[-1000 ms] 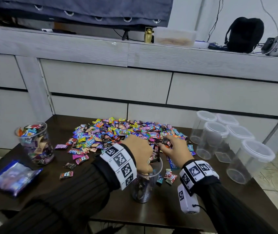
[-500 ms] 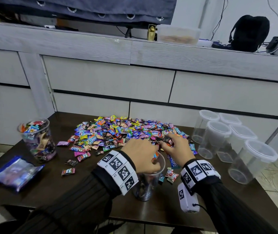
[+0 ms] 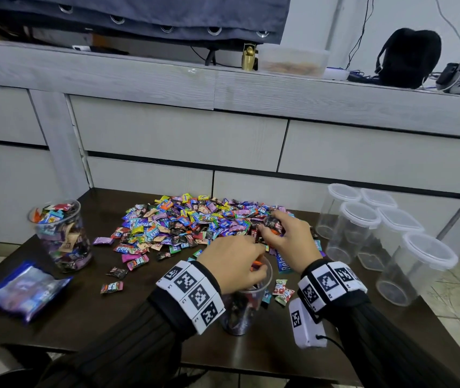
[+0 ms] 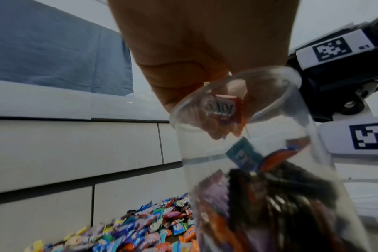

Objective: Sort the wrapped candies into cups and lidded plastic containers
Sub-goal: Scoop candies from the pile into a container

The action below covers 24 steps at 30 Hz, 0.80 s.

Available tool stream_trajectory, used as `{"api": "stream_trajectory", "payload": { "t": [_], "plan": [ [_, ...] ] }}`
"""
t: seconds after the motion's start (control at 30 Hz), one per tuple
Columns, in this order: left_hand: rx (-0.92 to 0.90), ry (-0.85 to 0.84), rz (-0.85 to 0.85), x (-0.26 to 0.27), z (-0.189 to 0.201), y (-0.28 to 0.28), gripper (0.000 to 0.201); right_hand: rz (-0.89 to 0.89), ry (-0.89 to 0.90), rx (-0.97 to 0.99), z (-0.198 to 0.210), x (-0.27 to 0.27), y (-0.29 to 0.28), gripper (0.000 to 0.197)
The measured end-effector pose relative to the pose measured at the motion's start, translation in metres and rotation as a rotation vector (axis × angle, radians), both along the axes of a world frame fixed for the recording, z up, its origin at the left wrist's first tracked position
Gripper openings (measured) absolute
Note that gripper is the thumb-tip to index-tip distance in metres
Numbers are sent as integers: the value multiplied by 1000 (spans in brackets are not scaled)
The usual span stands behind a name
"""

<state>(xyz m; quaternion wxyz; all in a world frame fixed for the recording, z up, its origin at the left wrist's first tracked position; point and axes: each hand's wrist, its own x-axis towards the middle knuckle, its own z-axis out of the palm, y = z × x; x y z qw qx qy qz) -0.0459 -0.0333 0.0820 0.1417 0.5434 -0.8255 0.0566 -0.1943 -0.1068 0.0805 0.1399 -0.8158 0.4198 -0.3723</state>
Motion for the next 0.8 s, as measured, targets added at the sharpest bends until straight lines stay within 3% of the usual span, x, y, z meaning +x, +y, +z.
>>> {"api": "stream_trajectory", "payload": {
  "t": [0.23, 0.33, 0.43, 0.53, 0.7, 0.8],
  "plan": [
    [81, 334, -52, 6, -16, 5, 24, -10, 16, 11, 1, -1, 3, 24],
    [55, 388, -78, 9, -16, 7, 25, -19, 17, 13, 0, -2, 2, 25],
    [-61, 317, -95, 10, -14, 12, 38, -21, 5, 7, -1, -4, 1, 24],
    [-86, 410, -66, 15, -18, 15, 55, -27, 1, 6, 0, -4, 1, 23],
    [226, 797, 2, 30, -41, 16, 92, -19, -93, -22, 7, -1, 2, 11],
    [306, 897, -5, 36, -53, 14, 107, 14, -176, -40, 10, 7, 8, 14]
  ]
}}
